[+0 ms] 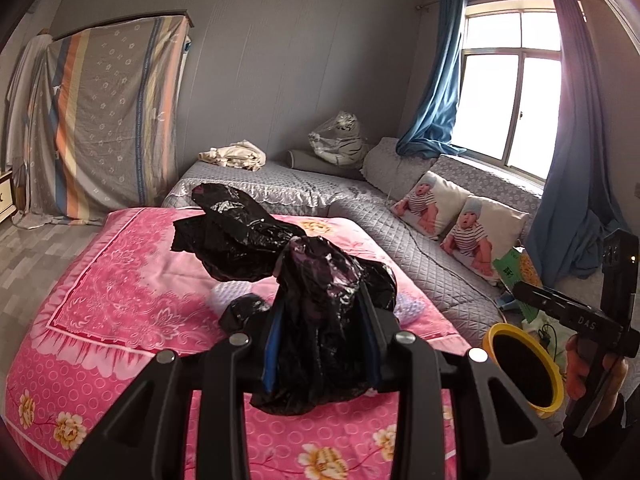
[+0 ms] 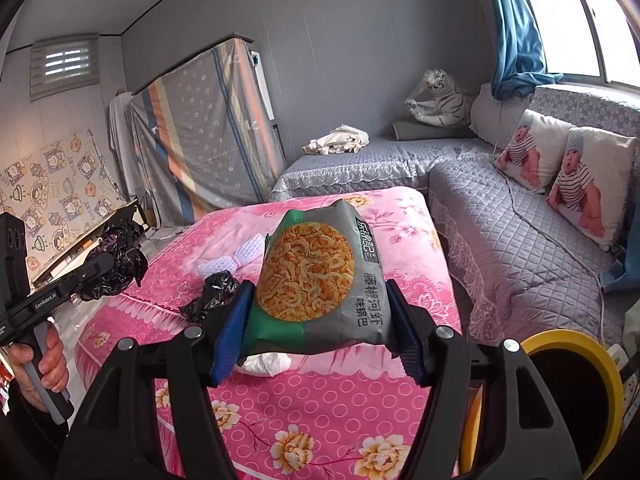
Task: Collect trash
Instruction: 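Carry both items over the yellow bin and open both tools to drop them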
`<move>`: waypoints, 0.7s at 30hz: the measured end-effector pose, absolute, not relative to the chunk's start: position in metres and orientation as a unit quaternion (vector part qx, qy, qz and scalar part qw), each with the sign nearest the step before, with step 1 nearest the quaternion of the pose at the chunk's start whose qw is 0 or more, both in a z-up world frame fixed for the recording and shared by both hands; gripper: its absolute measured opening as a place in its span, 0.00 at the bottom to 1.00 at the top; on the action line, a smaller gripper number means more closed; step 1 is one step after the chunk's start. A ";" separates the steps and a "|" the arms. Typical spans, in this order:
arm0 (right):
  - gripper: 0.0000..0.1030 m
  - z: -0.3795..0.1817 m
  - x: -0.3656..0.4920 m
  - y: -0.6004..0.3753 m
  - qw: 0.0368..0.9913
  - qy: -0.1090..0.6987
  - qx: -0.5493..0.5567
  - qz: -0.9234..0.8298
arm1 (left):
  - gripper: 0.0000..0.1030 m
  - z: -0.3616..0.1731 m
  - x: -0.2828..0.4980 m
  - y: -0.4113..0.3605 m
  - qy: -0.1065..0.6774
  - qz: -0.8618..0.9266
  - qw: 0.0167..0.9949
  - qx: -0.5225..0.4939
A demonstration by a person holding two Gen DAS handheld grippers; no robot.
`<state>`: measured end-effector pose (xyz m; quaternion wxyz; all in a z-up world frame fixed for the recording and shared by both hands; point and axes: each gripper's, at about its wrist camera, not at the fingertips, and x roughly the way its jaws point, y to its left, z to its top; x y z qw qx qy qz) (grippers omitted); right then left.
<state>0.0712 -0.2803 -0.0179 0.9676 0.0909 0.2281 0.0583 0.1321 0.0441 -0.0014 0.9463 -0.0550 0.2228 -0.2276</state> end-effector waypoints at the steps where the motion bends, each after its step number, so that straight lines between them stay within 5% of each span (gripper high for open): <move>1: 0.59 -0.017 0.069 -0.283 0.968 0.226 0.092 0.056 | 0.30 0.000 0.132 0.041 0.222 -0.231 0.946 -0.054; 21: 0.60 0.009 -0.014 -0.368 0.981 0.132 0.128 -0.065 | 0.30 0.037 0.110 -0.089 0.174 -0.329 0.927 -0.035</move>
